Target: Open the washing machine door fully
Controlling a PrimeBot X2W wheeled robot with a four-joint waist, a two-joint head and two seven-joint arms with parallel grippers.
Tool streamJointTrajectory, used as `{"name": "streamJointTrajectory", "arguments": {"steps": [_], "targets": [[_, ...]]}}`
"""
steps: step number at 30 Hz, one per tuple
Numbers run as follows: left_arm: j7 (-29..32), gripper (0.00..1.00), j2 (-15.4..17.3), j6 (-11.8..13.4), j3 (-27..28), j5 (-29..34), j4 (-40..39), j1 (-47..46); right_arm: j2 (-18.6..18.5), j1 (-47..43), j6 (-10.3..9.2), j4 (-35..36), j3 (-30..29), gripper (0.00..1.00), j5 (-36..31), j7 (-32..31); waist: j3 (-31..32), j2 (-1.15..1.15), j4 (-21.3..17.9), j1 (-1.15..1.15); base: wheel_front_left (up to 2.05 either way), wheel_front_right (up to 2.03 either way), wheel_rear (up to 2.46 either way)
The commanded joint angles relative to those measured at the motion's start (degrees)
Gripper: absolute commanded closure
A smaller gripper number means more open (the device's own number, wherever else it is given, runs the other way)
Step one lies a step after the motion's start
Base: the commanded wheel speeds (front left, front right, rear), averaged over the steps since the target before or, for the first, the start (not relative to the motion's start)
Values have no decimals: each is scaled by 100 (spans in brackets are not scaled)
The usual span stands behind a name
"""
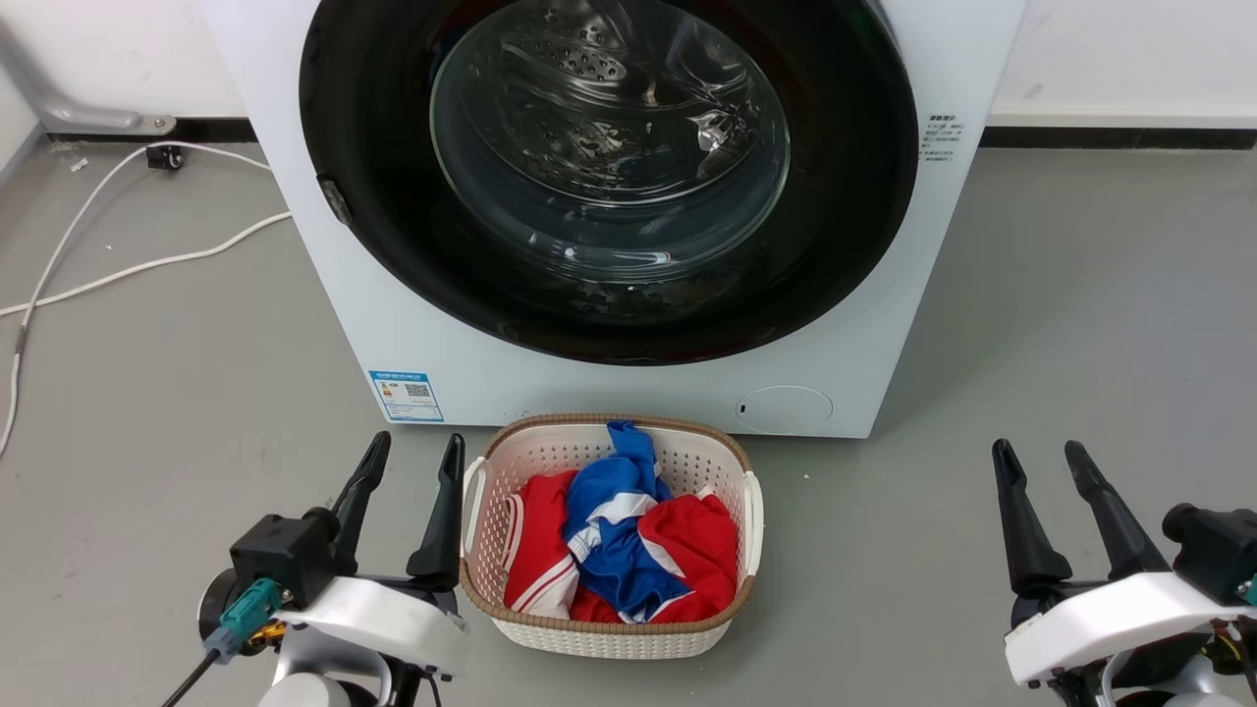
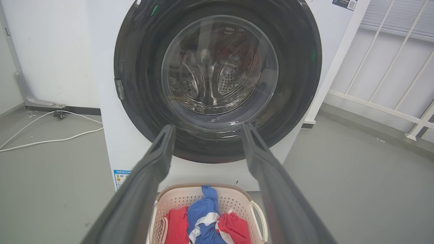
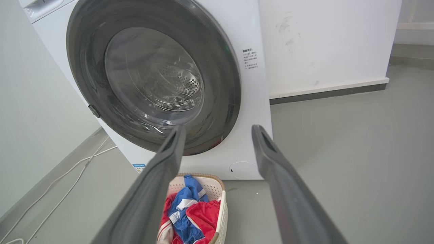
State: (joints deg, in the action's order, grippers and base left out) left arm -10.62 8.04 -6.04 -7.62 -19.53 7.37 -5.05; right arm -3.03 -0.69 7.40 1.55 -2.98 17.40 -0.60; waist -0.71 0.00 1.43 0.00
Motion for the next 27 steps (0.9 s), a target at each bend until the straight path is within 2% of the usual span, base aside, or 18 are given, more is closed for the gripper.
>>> {"name": "streamJointTrajectory", "arguments": {"steps": [1,12,27], "targets": [[-44,0,20,1,-16,102,-26,-84,7,-22,11,85,6,0,-131,-5,3,0,0,0,0,0,0],[-183,0,10,-13,-64,532,13,-55,12,-102,12,181,32,0,-580,17,22,0,1,0,0,0,0],[-345,0,-132,-107,-31,609,221,-2,18,-167,14,190,27,0,-894,119,48,0,14,0,0,0,0]]}}
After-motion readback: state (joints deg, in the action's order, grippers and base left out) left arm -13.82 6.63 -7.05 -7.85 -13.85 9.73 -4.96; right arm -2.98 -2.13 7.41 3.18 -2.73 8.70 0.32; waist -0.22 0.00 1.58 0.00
